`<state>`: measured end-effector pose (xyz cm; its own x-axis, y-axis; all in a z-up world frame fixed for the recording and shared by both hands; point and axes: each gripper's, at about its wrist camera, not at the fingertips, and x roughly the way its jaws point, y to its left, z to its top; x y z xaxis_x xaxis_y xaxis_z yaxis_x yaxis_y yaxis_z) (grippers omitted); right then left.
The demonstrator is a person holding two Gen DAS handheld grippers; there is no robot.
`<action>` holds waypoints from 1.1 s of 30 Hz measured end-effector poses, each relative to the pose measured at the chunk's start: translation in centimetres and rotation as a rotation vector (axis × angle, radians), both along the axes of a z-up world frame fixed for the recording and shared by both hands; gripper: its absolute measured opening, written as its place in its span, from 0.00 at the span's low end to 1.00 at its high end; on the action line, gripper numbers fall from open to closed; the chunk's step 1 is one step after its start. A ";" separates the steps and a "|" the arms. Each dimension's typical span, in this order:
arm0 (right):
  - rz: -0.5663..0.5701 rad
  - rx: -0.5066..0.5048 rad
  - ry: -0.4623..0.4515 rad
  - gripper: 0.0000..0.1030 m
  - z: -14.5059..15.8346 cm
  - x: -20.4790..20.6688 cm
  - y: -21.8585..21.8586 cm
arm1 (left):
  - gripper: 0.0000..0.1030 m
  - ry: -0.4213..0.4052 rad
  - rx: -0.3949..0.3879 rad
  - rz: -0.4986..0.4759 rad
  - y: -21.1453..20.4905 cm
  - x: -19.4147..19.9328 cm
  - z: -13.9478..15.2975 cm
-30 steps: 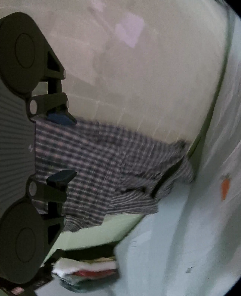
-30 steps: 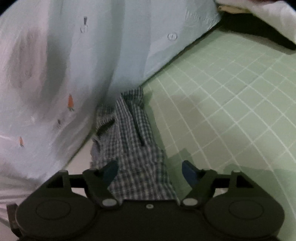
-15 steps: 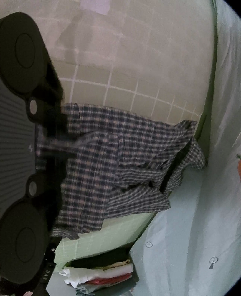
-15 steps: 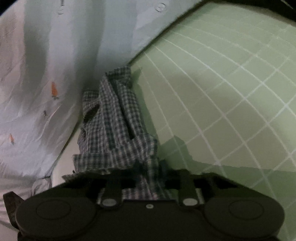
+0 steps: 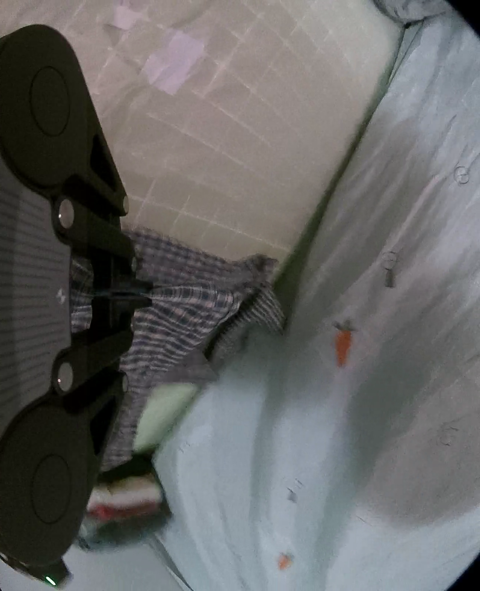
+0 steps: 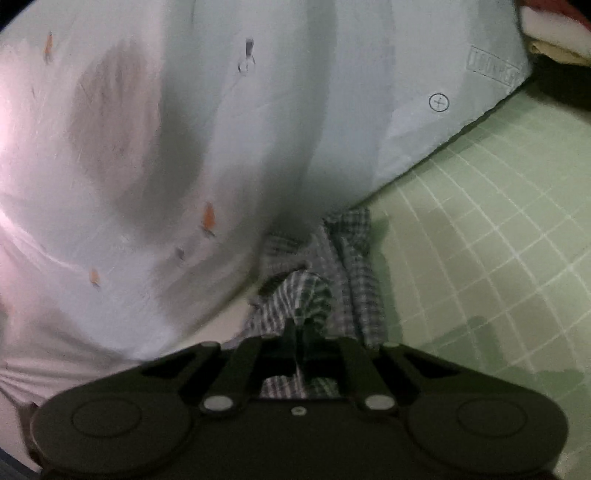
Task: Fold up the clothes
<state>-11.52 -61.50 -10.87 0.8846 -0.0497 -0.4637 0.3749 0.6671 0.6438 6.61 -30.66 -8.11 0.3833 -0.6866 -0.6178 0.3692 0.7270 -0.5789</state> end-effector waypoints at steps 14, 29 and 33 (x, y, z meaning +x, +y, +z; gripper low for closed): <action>-0.128 -0.085 0.385 0.60 -3.5 -0.3 0.4 | 0.43 0.286 0.187 0.102 0.8 3.2 -4.7; -0.371 0.821 0.140 0.81 -8.8 -9.2 0.9 | 0.79 1.004 -0.289 0.339 7.4 -2.7 -9.2; -0.340 0.889 0.163 0.82 -9.7 -8.5 1.4 | 0.80 1.100 -0.297 0.350 7.0 -4.0 -10.6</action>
